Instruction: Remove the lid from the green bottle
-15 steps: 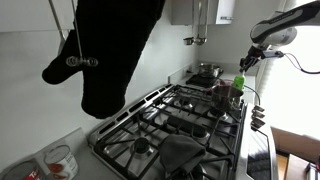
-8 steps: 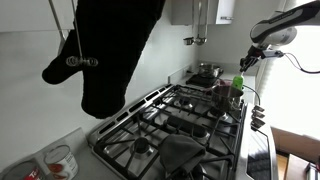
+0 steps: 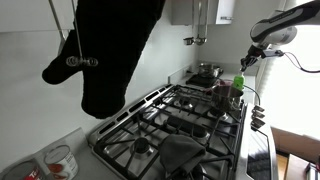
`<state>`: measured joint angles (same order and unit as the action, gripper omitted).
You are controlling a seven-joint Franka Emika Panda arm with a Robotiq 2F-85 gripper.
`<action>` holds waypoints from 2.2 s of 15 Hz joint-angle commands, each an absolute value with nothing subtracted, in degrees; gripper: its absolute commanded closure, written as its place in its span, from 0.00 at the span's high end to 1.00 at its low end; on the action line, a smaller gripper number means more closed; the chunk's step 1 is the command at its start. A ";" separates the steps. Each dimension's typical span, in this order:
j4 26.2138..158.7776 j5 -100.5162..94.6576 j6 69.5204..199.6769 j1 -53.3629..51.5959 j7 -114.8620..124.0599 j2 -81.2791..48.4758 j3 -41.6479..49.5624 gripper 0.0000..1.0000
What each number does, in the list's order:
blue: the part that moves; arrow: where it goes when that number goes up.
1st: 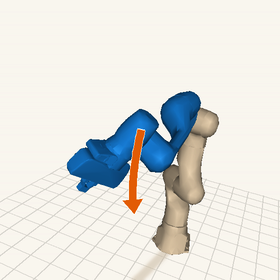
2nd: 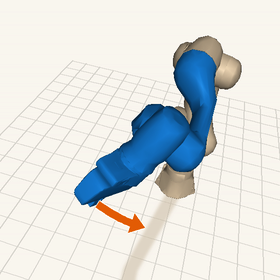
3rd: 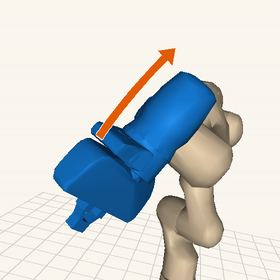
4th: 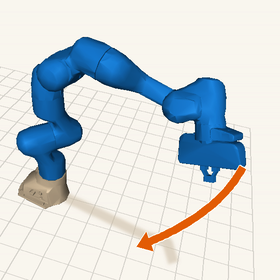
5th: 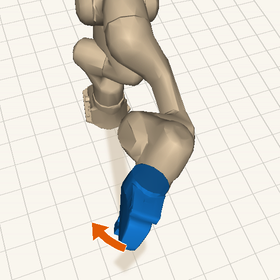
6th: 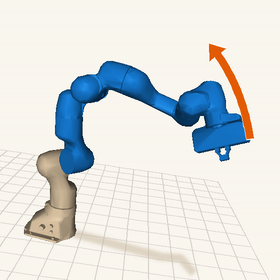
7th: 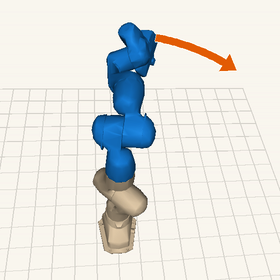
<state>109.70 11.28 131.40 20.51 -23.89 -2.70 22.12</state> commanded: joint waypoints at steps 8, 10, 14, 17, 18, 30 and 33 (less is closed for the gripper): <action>109.07 12.63 129.09 21.37 -25.73 -2.39 21.25 0.58; 108.93 12.73 129.43 21.40 -25.91 -2.44 21.23 0.74; 108.88 13.49 129.37 21.59 -27.43 -2.93 21.29 1.00; 108.84 15.33 129.11 21.85 -29.78 -3.27 21.25 1.00; 108.75 16.16 128.93 21.96 -30.64 -3.38 21.25 1.00; 104.86 25.13 122.04 25.35 -40.47 -6.52 21.83 0.89; 103.70 27.08 120.88 26.06 -42.26 -7.39 21.50 0.78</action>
<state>106.03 24.32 123.36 24.70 -39.49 -5.52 21.83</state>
